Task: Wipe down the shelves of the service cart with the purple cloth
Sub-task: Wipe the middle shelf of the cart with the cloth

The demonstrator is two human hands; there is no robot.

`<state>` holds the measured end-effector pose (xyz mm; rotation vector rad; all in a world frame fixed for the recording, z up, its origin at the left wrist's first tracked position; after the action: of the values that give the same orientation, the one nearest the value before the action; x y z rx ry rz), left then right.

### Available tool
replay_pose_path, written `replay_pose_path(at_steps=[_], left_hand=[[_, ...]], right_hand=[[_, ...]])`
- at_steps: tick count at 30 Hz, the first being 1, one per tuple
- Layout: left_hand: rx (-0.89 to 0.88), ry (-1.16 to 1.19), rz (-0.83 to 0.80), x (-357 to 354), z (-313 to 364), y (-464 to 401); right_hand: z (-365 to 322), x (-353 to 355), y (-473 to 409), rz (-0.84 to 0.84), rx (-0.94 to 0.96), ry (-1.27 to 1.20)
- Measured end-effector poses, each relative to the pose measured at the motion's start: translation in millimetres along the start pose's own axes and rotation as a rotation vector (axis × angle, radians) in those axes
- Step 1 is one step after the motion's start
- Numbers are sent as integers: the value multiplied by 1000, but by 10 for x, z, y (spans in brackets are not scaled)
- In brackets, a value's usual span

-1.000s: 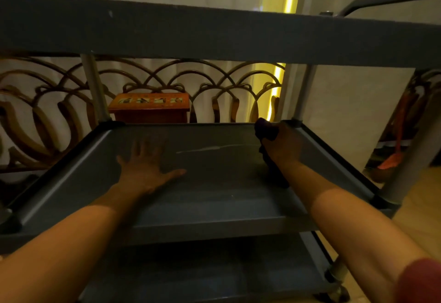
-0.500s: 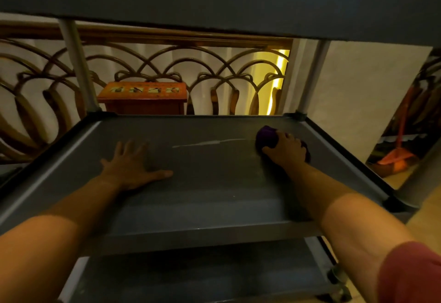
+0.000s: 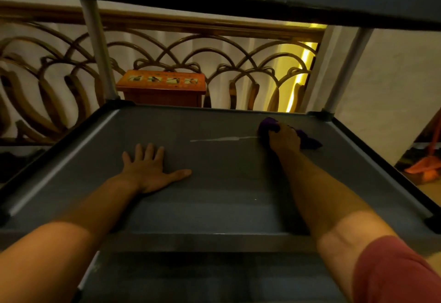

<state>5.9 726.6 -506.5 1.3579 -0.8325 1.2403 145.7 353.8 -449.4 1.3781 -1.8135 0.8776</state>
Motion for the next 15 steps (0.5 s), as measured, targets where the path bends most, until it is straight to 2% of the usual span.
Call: replay_pose_path(at_steps=[2, 5, 7, 11, 15], left_hand=[[-7, 9, -9, 38, -1, 39], [-52, 74, -19, 123, -3, 215], [-43, 105, -29, 192, -105, 334], [94, 83, -89, 246, -791, 731], [84, -55, -24, 119, -1122, 1012]], right_hand=[[-486, -340, 119, -66, 76, -17], [-1261, -801, 544, -167, 316, -37], [-1461, -876, 739, -186, 406, 16], [-1254, -609, 688, -96, 329, 195], [-1005, -542, 603, 3, 197, 183]])
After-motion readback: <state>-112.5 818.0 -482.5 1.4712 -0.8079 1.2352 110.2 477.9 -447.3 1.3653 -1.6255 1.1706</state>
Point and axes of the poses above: each hand's wrist, its own y-axis away from the middle knuckle, its own x-axis out of the back of the hand, z = x × y, the point moved 8 cm from there along -y, towards the middle knuckle, and after that the axes turned 3 degrees about -z, right-handed, at the moved point
